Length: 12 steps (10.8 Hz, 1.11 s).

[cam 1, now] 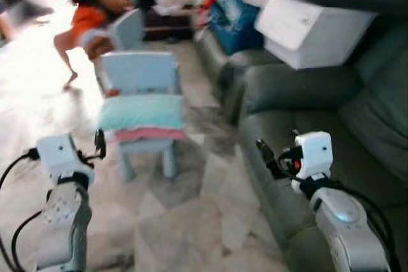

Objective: Move the pillow to the sofa

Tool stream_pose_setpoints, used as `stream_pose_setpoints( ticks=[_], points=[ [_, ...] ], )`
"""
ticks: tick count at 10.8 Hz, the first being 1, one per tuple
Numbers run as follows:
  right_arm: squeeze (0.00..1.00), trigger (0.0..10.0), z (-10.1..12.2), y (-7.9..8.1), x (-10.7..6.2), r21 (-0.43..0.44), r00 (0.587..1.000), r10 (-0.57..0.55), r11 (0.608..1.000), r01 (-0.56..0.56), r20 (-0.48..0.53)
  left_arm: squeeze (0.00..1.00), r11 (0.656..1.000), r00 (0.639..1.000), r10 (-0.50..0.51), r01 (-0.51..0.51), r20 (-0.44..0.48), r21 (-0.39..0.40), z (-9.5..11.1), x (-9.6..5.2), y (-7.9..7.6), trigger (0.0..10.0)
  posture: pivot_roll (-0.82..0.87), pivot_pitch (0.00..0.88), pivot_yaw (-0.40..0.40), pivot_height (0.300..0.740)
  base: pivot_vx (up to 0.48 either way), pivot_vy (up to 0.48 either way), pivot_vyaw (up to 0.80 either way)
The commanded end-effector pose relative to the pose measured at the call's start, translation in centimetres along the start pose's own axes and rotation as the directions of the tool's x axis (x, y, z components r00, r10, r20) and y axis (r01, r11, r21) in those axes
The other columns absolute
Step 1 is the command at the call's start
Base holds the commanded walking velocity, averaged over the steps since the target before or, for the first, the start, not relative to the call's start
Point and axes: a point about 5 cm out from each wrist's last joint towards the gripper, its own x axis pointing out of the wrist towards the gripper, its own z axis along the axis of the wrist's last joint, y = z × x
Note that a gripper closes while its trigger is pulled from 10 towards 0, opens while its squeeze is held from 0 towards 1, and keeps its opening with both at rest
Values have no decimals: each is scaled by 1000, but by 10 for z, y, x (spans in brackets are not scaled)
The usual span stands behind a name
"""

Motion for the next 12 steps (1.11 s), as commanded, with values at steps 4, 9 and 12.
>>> stream_pose_setpoints(
  ticks=[4, 9, 12],
  points=[
    [0, 10000, 1, -7, -3, -9, 1000, -26, 1000, 26, -2, 0, 1000, 1000, -18, 17, -13, -20, -1, -1, -6, 10000, -121, 0, -22, 740, 363, 312, 0],
    [0, 10000, -1, -6, -4, -4, 999, -32, 999, 32, -5, 0, 1000, 999, -23, 22, -23, -14, -3, 0, -6, 10000, -122, 0, -15, 740, 116, 407, 0],
    [0, 10000, -1, -6, -5, 10, 999, -37, 999, 37, -1, 0, 999, 999, 9, -8, -32, 33, -6, 1, -7, 10000, -123, 0, -12, 740, 85, 84, 0]
  ],
)
